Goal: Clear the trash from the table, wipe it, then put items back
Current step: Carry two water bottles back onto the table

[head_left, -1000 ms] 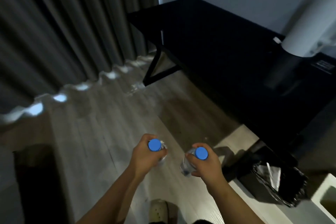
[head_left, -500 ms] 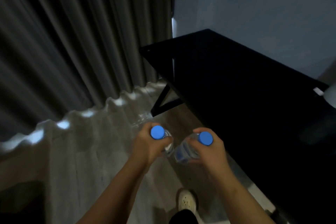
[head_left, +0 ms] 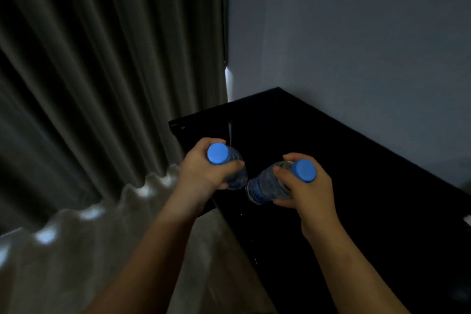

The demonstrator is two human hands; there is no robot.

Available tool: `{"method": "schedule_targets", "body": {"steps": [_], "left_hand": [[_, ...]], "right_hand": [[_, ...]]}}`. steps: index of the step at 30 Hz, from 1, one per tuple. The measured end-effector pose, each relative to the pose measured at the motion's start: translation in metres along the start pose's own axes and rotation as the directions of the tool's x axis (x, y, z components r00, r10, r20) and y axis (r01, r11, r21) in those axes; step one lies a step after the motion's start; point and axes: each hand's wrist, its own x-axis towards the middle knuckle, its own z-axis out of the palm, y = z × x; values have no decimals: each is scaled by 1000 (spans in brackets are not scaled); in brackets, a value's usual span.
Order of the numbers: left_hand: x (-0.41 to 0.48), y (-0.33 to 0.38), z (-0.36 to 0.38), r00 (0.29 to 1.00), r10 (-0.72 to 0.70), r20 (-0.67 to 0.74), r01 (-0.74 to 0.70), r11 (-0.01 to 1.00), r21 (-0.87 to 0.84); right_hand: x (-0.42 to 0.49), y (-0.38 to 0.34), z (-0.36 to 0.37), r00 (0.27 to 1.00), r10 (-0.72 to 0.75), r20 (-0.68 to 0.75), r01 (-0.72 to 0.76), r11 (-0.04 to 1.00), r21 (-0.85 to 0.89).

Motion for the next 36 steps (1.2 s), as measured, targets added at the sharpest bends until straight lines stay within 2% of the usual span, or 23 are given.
{"method": "schedule_targets", "body": {"steps": [3, 7, 10, 16, 21, 27, 31, 36], "left_hand": [[44, -8, 15, 994, -75, 76, 78, 996, -34], [107, -20, 37, 960, -132, 245, 136, 991, 0], [160, -18, 58, 918, -155, 365, 153, 988, 36], [245, -9, 96, 824, -161, 543, 91, 984, 154], [285, -12, 126, 732, -197, 652, 45, 969, 242], [301, -14, 156, 667, -242, 705, 15, 950, 311], [307, -13, 176, 648, -240, 723, -6, 947, 320], [312, -20, 192, 657, -195, 728, -125, 925, 360]], "right_hand": [[35, 2, 0, 997, 38, -74, -39, 999, -10], [92, 9, -2, 981, 107, -160, -111, 994, -22], [133, 17, 5, 967, 65, -247, -96, 989, -115], [191, 17, 15, 891, 11, -454, -125, 967, -221], [219, 19, 15, 823, 38, -567, -184, 962, -203], [234, 22, 5, 776, 40, -629, -217, 954, -207], [240, 23, 2, 789, 36, -613, -229, 943, -239], [244, 26, -1, 804, 40, -593, -231, 941, -249]]}}
